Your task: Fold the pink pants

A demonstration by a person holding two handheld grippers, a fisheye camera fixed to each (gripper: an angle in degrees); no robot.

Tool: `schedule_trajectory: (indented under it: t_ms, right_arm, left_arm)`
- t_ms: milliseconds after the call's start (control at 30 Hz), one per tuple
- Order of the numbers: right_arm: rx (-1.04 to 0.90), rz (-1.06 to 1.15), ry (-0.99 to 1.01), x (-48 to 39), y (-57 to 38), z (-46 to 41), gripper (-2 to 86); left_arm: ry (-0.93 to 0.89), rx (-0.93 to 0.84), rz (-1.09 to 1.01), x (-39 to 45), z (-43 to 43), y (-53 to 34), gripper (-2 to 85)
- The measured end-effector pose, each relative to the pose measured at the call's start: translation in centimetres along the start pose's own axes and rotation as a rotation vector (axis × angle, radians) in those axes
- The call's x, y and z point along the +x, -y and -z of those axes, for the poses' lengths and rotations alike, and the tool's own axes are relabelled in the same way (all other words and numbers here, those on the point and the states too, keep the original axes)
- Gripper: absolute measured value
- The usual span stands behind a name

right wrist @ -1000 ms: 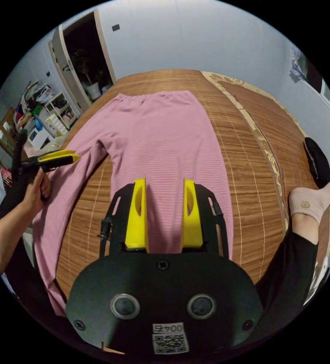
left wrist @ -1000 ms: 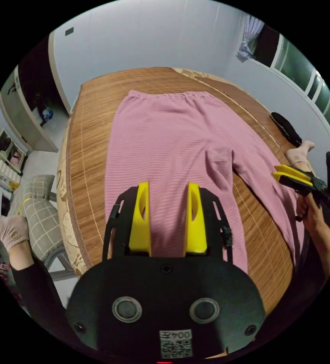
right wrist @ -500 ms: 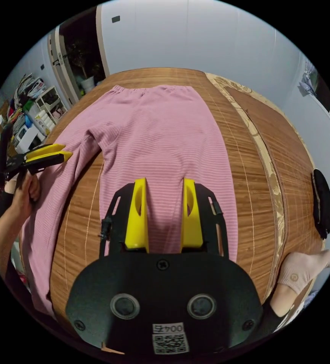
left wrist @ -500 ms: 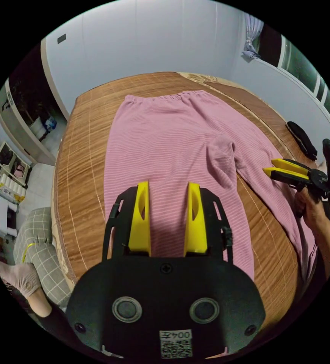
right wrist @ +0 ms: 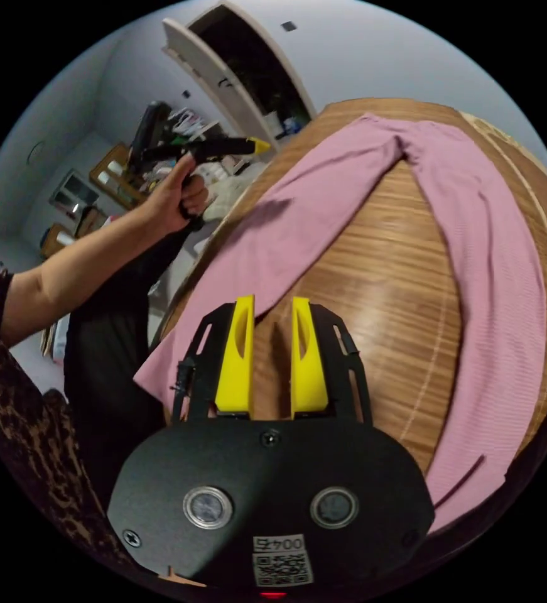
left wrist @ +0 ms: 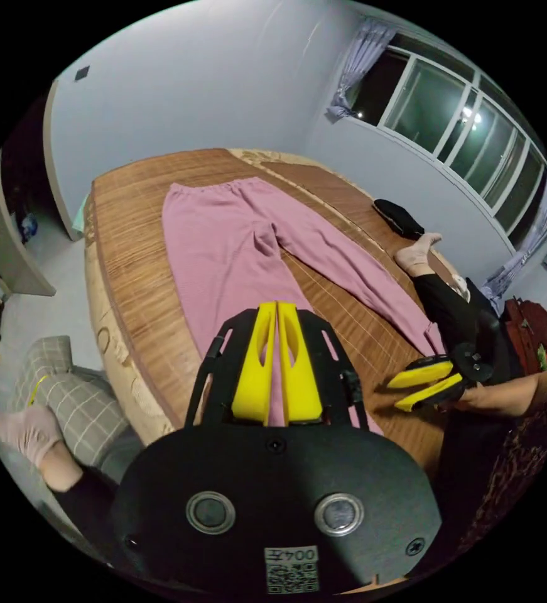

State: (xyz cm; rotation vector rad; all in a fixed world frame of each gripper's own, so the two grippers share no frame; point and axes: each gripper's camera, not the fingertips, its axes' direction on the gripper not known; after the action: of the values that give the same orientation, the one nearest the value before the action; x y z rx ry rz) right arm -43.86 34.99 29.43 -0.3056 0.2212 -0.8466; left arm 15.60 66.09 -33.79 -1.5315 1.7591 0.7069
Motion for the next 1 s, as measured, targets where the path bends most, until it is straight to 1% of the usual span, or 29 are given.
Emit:
schedule_trajectory:
  t_ms: [67,100,167,233,267,300,333,400,467,533,567,600,633,667,733,767,833,867,900,967,1000]
  right_arm:
    - [-0.04,0.06,-0.001,-3.1,-0.7,-1.2,11.6]
    - [-0.076,0.09,0.0,-4.8,-1.1,-2.2,11.5]
    - [-0.125,0.14,-0.018,-7.0,-2.1,-3.7,11.3]
    - [-0.197,0.217,-0.102,-9.1,-3.3,-5.7,10.9]
    - [-0.173,0.233,-0.118,-9.5,-3.5,-5.5,10.8]
    - [-0.196,0.241,-0.143,-10.0,-3.6,-5.5,10.5]
    - [-0.227,0.238,-0.13,-10.2,-3.3,-5.1,10.2]
    - [-0.253,0.228,-0.127,-10.2,-3.0,-3.5,9.7]
    - [-0.232,0.21,-0.208,-9.0,-2.8,-0.4,9.2]
    - [-0.248,0.088,-0.351,-4.3,-2.3,4.2,8.3]
    - [-0.26,0.039,-0.374,-2.7,-2.1,5.3,8.1]
    - [-0.309,-0.086,-0.408,1.0,-1.9,7.3,7.6]
    - [-0.355,-0.212,-0.413,4.6,-1.8,8.8,7.0]
    - [-0.366,-0.266,-0.402,6.2,-1.8,9.4,6.8]
    - [-0.343,-0.445,-0.27,10.6,-1.8,10.9,6.8]
    - [-0.347,-0.464,-0.258,11.2,-1.6,10.8,7.2]
    - [-0.434,-0.5,-0.366,12.4,-0.8,9.1,8.8]
    - [-0.47,-0.515,-0.374,12.6,-0.8,8.5,9.3]
    - [-0.551,-0.542,-0.346,12.9,-1.1,7.3,10.4]
    - [-0.592,-0.55,-0.289,12.1,-1.2,7.5,11.9]
    - [-0.669,-0.516,-0.192,11.1,-1.5,7.3,12.6]
  left_arm:
    - [0.03,0.044,0.031,2.0,2.0,-3.2,0.5]
    - [0.047,0.097,0.012,3.5,3.0,-5.3,0.4]
    - [0.031,0.094,0.014,5.4,3.2,-7.9,0.3]
    - [-0.009,0.004,0.021,7.4,1.4,-10.3,0.2]
    - [-0.015,-0.014,0.021,7.8,0.9,-10.7,0.2]
    - [-0.021,-0.069,0.006,8.7,-0.3,-11.3,0.2]
    - [-0.003,-0.138,-0.022,9.5,-1.7,-11.8,0.2]
    - [0.066,-0.217,-0.05,10.3,-3.8,-13.2,0.2]
    - [0.091,-0.279,-0.069,10.7,-5.4,-14.5,0.2]
    - [0.095,-0.244,-0.07,10.8,-5.7,-15.7,0.2]
    - [0.091,-0.24,-0.067,10.8,-5.8,-15.8,0.2]
    - [0.082,-0.227,-0.064,10.6,-5.9,-16.2,0.2]
    - [0.07,-0.217,-0.06,10.5,-6.0,-16.6,0.2]
    - [0.061,-0.213,-0.055,10.3,-6.0,-16.7,0.2]
    - [0.022,-0.215,-0.028,9.7,-6.2,-17.0,0.2]
    - [0.014,-0.214,-0.022,9.6,-6.2,-17.1,0.2]
    - [0.005,-0.213,-0.015,9.5,-6.4,-17.4,0.3]
    - [0.009,-0.213,-0.018,9.7,-6.5,-17.4,0.3]
    - [0.023,-0.212,-0.028,10.0,-6.5,-17.6,0.3]
    - [0.049,-0.212,-0.047,10.6,-6.7,-17.7,0.3]
    - [0.063,-0.214,-0.063,11.0,-6.8,-17.8,0.3]
